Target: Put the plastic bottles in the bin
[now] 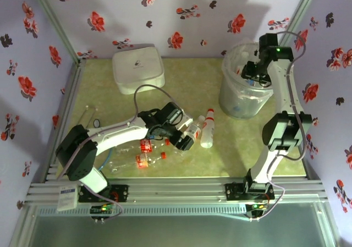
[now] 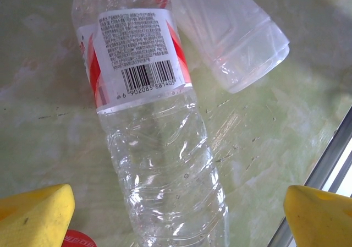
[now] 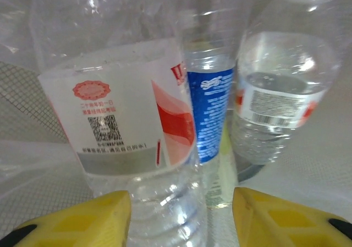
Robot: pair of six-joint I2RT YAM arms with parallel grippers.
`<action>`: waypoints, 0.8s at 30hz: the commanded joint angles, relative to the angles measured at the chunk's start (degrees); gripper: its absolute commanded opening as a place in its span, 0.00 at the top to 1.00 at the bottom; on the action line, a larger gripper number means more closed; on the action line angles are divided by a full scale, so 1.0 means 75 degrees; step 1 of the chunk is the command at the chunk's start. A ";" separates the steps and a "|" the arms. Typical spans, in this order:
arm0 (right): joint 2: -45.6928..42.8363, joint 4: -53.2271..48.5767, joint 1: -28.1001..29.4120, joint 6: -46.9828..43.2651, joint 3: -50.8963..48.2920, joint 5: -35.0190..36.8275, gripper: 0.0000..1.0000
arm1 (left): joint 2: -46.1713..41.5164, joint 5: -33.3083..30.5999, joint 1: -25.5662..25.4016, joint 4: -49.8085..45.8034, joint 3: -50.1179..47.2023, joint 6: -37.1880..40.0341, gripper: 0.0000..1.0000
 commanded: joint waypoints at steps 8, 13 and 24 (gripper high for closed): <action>0.0246 0.0826 0.0085 0.0120 -0.1045 -0.1920 0.66 | -0.0030 -0.0107 -0.0072 0.0122 -0.0144 0.0054 0.02; 0.0403 0.1350 0.0119 0.0477 -0.1501 -0.2196 0.73 | 0.0005 -0.0153 -0.0072 0.0133 -0.0138 0.0077 0.02; 0.0985 0.0972 0.0456 0.0207 -0.1867 -0.0560 0.78 | 0.0020 -0.0236 -0.0072 0.0087 -0.0151 0.0090 0.01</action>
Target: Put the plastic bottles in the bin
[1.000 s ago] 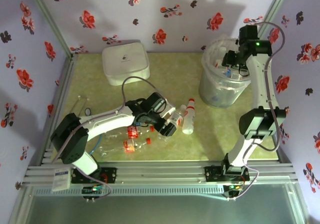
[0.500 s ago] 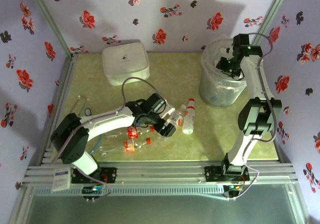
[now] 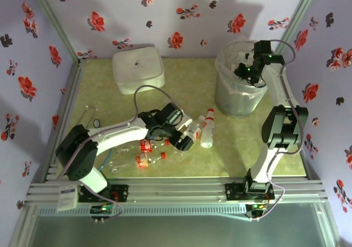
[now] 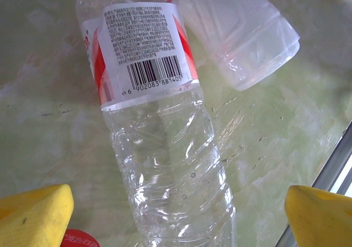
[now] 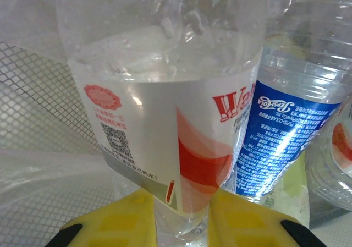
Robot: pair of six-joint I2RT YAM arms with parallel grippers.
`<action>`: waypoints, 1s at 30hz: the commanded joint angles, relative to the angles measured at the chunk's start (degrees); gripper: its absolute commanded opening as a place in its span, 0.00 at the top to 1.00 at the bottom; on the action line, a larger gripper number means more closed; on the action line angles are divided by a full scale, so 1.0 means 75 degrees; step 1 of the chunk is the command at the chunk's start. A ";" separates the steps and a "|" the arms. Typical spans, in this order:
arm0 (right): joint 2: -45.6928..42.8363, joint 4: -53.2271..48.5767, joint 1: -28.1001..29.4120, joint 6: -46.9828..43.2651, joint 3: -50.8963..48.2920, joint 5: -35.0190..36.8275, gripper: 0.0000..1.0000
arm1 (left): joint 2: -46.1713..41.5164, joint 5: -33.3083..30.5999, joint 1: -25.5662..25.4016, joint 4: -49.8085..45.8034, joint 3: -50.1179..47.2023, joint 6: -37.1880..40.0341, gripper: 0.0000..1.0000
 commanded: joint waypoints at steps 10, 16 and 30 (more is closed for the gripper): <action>0.0189 -0.1009 0.0234 -0.0120 -0.0311 -0.0013 0.70 | 0.0134 -0.0128 -0.0061 -0.0117 0.0093 0.0081 0.01; -0.0673 -0.1603 -0.0076 -0.0131 0.0979 0.0712 0.46 | 0.0192 -0.0251 -0.0078 -0.0572 0.0196 0.0091 0.02; -0.2674 -0.1405 -0.0485 0.0065 0.1007 0.0272 0.27 | 0.0690 -0.0902 -0.0775 -0.1965 0.0761 0.0124 0.07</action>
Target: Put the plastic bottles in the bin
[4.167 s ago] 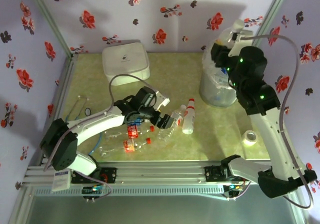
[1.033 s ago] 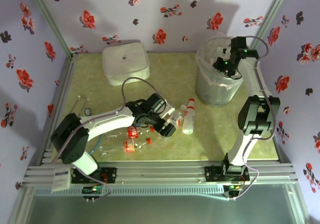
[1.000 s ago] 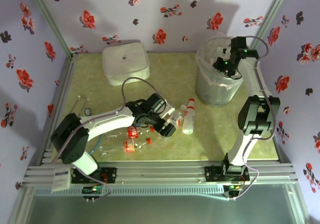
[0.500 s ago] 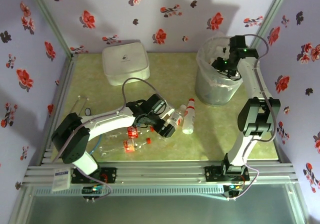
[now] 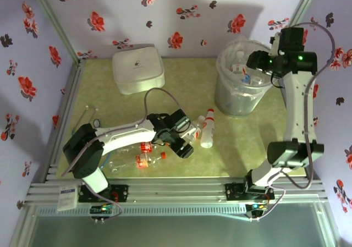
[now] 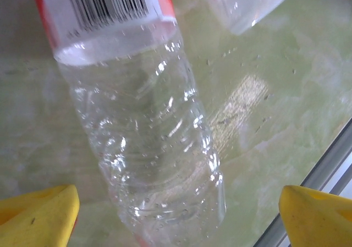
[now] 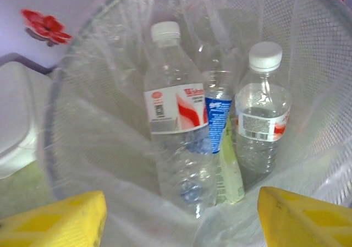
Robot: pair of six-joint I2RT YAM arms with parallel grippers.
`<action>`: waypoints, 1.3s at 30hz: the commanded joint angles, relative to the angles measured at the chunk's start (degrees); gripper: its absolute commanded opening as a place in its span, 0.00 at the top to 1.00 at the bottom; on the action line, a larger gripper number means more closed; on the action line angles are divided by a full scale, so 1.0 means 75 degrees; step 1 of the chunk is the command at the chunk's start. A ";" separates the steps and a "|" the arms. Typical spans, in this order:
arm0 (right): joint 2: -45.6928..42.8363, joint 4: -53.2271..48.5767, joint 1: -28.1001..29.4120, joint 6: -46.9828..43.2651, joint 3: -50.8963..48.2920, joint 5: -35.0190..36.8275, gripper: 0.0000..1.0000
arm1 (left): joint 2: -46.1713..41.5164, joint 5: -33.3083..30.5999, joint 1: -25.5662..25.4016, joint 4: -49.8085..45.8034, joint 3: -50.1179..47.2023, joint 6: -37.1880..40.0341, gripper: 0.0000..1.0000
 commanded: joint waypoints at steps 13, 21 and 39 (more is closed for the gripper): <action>-0.2647 0.1337 0.0034 0.0705 -0.2777 -0.2277 0.27 | 0.1010 -0.0366 -0.0067 -0.0735 0.0751 0.0242 0.26; -0.3381 0.1653 0.0044 0.1015 -0.3715 -0.3159 0.27 | 0.0918 -0.0454 -0.0044 -0.0810 0.0825 0.0293 0.42; -0.2425 0.2314 0.3657 0.1630 -0.3476 -0.1101 0.28 | -0.2335 -0.1479 0.0577 0.1906 -0.0843 0.0001 0.43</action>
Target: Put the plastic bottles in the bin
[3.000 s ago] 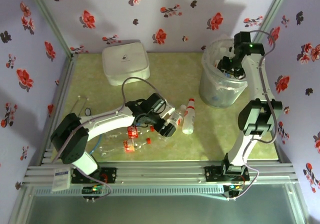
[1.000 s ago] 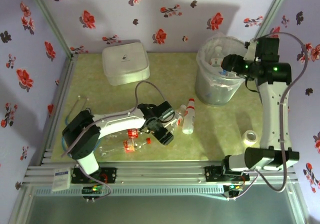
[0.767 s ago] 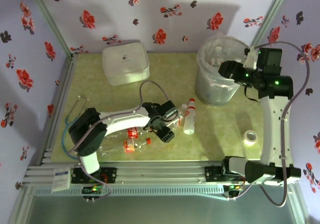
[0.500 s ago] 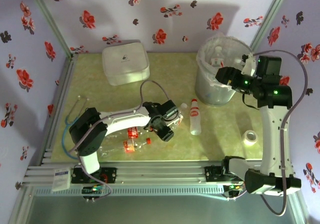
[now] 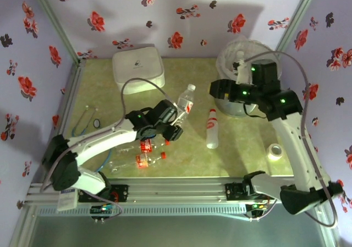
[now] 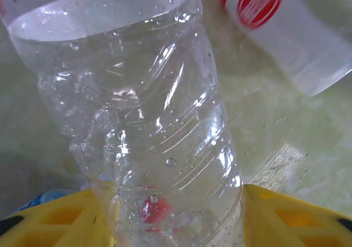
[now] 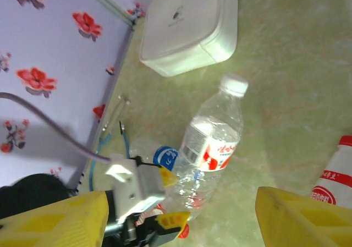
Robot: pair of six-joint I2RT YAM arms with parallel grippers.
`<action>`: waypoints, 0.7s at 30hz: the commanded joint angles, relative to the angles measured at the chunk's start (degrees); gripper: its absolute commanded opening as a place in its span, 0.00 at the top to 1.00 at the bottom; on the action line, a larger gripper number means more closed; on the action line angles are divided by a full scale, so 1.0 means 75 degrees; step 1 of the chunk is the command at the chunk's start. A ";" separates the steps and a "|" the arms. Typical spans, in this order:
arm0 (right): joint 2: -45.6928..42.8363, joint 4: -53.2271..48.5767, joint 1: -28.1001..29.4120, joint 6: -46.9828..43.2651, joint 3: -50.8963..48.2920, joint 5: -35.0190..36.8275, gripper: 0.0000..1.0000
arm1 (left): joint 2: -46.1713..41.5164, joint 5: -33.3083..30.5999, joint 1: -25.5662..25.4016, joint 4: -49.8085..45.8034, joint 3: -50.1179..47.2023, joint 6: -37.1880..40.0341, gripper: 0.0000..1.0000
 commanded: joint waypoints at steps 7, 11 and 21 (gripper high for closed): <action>0.1564 0.0784 0.0657 0.0440 0.0354 0.0673 0.23 | -0.1147 0.0531 -0.0028 0.1799 -0.0959 0.0050 0.43; 0.2059 0.1122 0.0642 0.0491 0.0523 0.0044 0.23 | -0.1369 0.0879 -0.0105 0.2079 -0.1220 0.0127 0.43; 0.2780 0.0924 0.0631 0.0270 0.0961 -0.0129 0.47 | -0.1584 0.1040 -0.0275 0.2322 -0.1426 0.0224 0.43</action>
